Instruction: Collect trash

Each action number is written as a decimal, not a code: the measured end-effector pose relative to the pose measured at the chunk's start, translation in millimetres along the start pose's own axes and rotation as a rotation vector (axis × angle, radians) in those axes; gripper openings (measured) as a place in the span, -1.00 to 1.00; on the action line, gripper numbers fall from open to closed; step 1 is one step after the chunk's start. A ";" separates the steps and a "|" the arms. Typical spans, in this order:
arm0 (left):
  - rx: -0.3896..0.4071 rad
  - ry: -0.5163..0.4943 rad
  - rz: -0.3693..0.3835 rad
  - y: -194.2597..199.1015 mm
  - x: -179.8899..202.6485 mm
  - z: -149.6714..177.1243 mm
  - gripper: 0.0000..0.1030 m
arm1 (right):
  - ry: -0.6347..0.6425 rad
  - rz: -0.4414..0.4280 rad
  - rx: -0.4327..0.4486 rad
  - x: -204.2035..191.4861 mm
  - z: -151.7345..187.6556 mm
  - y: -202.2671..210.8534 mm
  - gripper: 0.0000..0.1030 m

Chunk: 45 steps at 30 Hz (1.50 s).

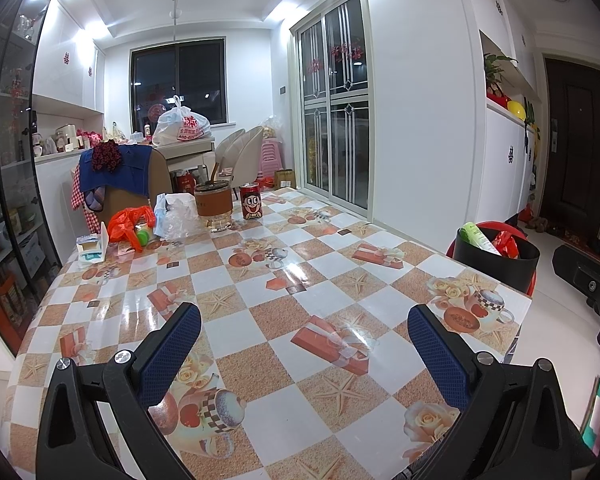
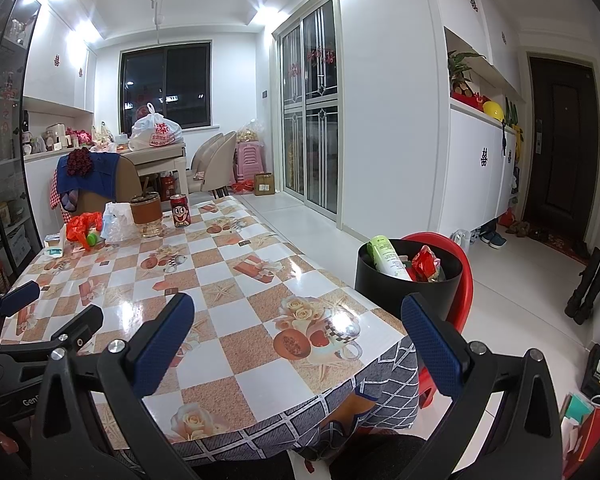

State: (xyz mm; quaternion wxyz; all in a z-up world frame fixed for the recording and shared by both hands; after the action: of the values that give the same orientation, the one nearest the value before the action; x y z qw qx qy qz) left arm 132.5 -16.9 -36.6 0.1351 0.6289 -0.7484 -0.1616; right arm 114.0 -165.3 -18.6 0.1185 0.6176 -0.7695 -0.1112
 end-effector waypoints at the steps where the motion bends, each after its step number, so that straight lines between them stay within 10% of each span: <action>1: -0.001 0.000 0.000 0.5 0.0 0.1 1.00 | 0.000 0.000 0.000 2.0 0.0 -0.4 1.00; 45: 0.008 -0.013 0.004 4.3 1.2 4.3 1.00 | -0.004 0.000 -0.003 1.3 -1.4 -0.2 1.00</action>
State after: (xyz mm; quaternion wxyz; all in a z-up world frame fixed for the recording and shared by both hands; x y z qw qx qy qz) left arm 126.7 -17.1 -38.8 0.1284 0.6268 -0.7512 -0.1624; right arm 114.3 -166.6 -17.4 0.1179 0.6172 -0.7696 -0.1133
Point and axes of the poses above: each gripper's, at about its wrist camera, not at the fingertips, and y roughly against the way its jaws point, x to its right, z to its underside, the point moved 3 cm from there along -y, roughly the way its jaws point, and after that the axes turned 5 degrees about z, right-handed, at the moved point
